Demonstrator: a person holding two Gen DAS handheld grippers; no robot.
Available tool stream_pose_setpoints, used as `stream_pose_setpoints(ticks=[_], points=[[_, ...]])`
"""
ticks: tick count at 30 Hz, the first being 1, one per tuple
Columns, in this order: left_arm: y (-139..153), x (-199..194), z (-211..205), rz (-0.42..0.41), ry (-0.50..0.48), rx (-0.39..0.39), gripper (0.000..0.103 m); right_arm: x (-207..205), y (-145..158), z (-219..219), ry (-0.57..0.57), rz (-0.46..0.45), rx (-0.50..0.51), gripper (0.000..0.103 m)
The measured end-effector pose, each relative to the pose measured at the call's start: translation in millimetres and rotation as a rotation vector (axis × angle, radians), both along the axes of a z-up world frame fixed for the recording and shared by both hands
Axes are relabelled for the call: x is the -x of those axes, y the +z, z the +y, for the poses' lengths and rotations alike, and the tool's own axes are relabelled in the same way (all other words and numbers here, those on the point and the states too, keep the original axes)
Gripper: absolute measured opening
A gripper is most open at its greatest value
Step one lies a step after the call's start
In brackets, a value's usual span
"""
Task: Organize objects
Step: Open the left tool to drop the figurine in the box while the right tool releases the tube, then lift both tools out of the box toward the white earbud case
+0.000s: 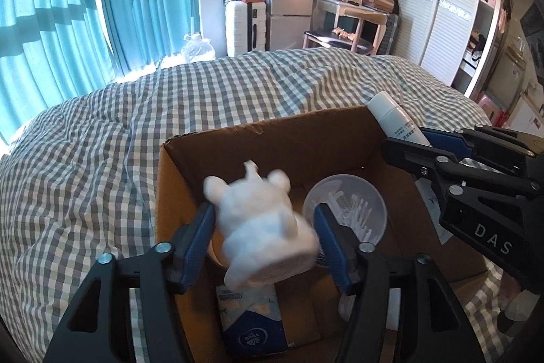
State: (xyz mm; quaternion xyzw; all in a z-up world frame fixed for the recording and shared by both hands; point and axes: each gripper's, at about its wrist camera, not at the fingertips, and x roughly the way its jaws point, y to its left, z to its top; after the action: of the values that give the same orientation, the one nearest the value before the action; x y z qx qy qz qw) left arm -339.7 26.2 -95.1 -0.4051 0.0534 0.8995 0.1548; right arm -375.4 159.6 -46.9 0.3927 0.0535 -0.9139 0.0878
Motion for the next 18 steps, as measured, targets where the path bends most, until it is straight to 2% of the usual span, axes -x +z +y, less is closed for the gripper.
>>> stream_pose_setpoints(ticks=[2, 4, 6, 7, 9, 13, 18], points=[[6.6, -8.7, 1.8, 0.024, -0.016, -0.003, 0.08, -2.6, 3.0, 0.9, -0.003, 0.001, 0.006, 0.024], [14.7, -16.8, 2.6, 0.048, -0.031, -0.002, 0.081, -6.0, 7.1, 1.5, -0.007, 0.006, 0.005, 0.03], [20.9, -21.8, 3.2, 0.054, -0.032, 0.006, 0.083, -11.1, 15.3, 3.0, -0.023, 0.022, 0.009, 0.051], [26.0, -25.3, 3.0, 0.06, -0.03, 0.008, 0.083, -12.5, 19.2, 3.4, -0.027, 0.029, 0.014, 0.054], [34.5, -31.0, 1.2, 0.072, -0.022, 0.009, 0.088, -18.8, 33.0, 5.3, -0.035, 0.051, 0.033, 0.055], [58.0, -43.7, -8.6, 0.097, 0.006, -0.014, 0.089, -34.9, 55.8, 6.4, -0.036, 0.088, 0.039, 0.06], [90.0, -61.0, -22.5, 0.131, 0.046, -0.053, 0.092, -62.0, 88.9, 9.6, -0.038, 0.138, 0.03, 0.06]])
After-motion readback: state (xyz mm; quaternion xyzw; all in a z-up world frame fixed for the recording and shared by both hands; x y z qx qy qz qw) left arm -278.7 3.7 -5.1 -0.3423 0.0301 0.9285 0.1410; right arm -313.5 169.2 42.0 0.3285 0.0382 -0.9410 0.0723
